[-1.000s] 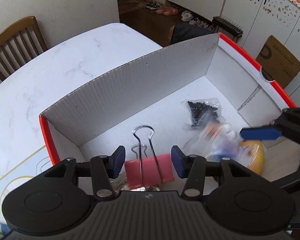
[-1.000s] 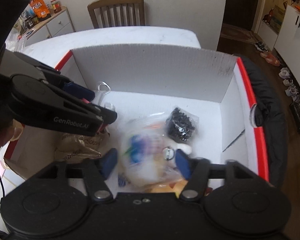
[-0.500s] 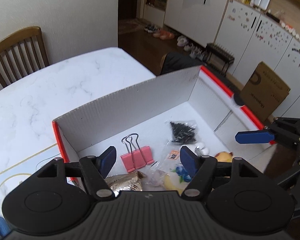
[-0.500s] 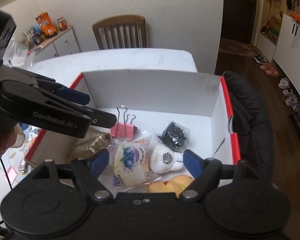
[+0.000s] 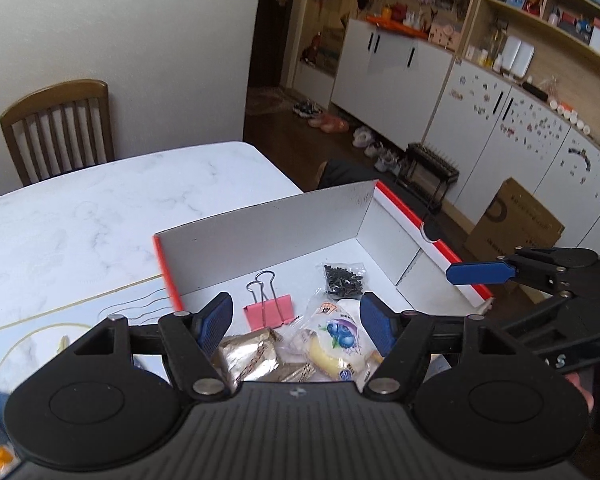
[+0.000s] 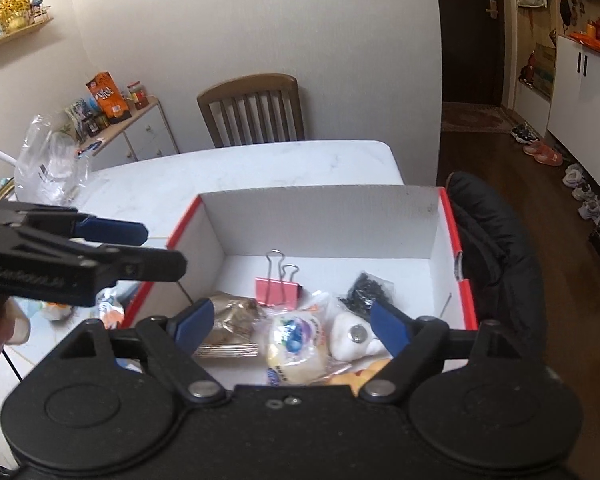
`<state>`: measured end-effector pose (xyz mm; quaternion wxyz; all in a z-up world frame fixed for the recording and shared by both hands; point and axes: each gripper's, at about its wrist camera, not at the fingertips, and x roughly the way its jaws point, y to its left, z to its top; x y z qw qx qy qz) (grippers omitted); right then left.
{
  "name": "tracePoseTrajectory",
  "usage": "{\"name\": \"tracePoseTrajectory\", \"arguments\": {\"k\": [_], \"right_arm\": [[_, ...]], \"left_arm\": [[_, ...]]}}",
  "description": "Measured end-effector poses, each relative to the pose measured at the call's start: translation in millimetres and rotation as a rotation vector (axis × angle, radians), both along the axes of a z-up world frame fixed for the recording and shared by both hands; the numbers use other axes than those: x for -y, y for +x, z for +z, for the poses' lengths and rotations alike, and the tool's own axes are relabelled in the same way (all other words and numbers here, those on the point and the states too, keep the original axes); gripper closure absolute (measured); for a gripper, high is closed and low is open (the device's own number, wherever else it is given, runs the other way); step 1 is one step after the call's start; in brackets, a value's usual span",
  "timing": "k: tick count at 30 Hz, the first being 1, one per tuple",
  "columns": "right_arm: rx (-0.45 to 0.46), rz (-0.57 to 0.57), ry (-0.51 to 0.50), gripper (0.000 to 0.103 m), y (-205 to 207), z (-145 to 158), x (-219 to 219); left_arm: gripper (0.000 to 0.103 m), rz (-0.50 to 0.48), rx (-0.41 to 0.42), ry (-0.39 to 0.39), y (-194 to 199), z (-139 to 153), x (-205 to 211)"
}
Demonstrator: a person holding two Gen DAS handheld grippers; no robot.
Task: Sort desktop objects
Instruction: 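Move both tools back from the box to the remaining table items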
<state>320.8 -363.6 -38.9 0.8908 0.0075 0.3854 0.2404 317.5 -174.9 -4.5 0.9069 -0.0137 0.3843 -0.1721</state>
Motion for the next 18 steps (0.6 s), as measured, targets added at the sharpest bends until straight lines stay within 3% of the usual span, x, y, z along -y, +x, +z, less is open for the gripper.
{"name": "tracePoseTrajectory", "arguments": {"k": [8,18], "right_arm": [[0.024,0.008,0.019,0.015,-20,8,-19],[0.054,0.039,0.059,0.01,-51,21,-67]], "left_arm": [[0.033,0.007,0.062,-0.011,-44,9,-29],[0.02,0.057,0.1,-0.041,-88,8,-86]]}}
